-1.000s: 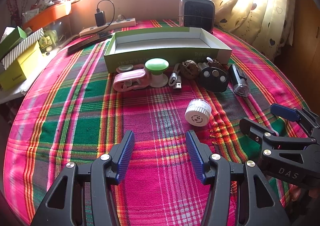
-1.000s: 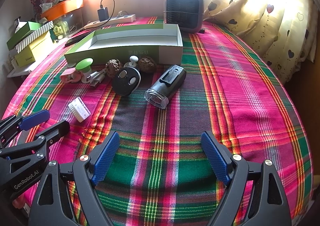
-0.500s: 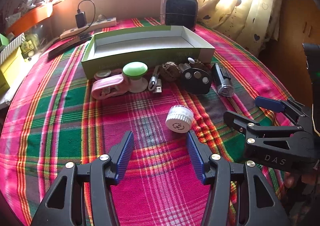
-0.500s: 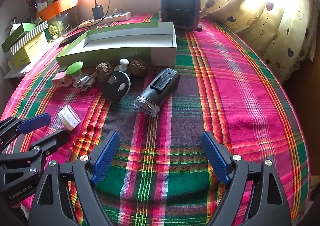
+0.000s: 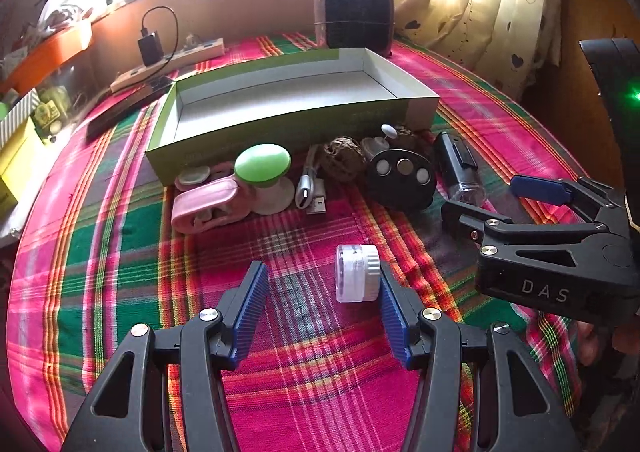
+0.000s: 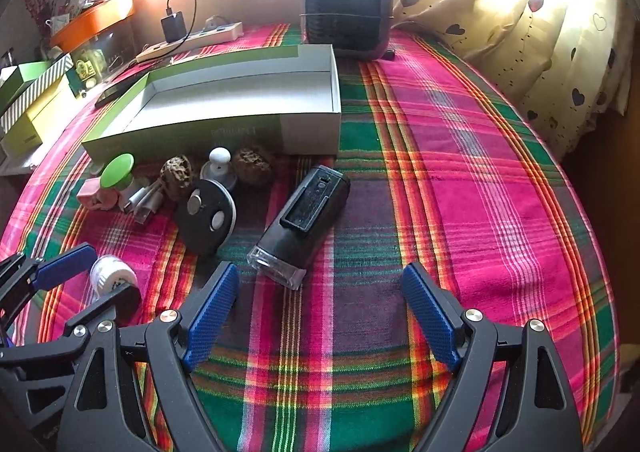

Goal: Organize objects
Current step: 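Close left gripper on the white cylinder while right gripper closes on the black flashlight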

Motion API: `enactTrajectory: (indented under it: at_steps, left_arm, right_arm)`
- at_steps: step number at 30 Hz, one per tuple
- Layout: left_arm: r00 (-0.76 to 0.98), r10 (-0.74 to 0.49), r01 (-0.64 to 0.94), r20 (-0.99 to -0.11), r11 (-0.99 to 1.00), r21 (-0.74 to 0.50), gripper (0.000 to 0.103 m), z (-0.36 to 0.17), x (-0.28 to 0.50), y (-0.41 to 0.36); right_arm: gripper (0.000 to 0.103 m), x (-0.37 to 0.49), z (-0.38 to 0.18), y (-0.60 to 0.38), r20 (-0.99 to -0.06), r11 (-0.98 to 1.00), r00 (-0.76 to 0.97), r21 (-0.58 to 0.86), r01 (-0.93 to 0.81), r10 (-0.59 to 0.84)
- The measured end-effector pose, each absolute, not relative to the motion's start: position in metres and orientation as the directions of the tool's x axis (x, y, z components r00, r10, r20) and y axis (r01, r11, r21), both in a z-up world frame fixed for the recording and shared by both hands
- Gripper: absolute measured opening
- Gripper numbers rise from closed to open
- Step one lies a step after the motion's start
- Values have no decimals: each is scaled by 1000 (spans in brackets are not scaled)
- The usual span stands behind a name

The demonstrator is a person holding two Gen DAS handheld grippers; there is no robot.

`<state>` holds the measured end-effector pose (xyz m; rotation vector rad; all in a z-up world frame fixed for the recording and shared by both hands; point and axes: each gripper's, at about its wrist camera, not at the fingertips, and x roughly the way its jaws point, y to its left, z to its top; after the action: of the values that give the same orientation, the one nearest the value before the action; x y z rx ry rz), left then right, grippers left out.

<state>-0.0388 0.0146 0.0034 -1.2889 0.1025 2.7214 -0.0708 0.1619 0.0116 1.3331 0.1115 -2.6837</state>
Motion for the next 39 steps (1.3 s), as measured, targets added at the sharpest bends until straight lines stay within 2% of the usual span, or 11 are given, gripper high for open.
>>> enactTrajectory:
  at_steps: [17,23,35,39]
  left_arm:
    - [-628,75,-118,-775,-993,-1,52,4,-53,3]
    - [-631,82,-108,-771,-994,-17,50,4,-55,-1]
    - [-637,79,-83,-766,-996,-34,36,5,-56,-9]
    - [-638,75,-76,-766,-996,-34,30,5,-56,-12]
  right_arm:
    - [83,-91,11,164,-798,-993,-598,1,117,-71]
    - [71,-91,13,169,-792,-995,-608,0,98,-60]
    - [44,-90,16,173,-782,-996,-621,3,88,-57]
    - [31,-89,16,171,-780,-995,-623,4,97,-64]
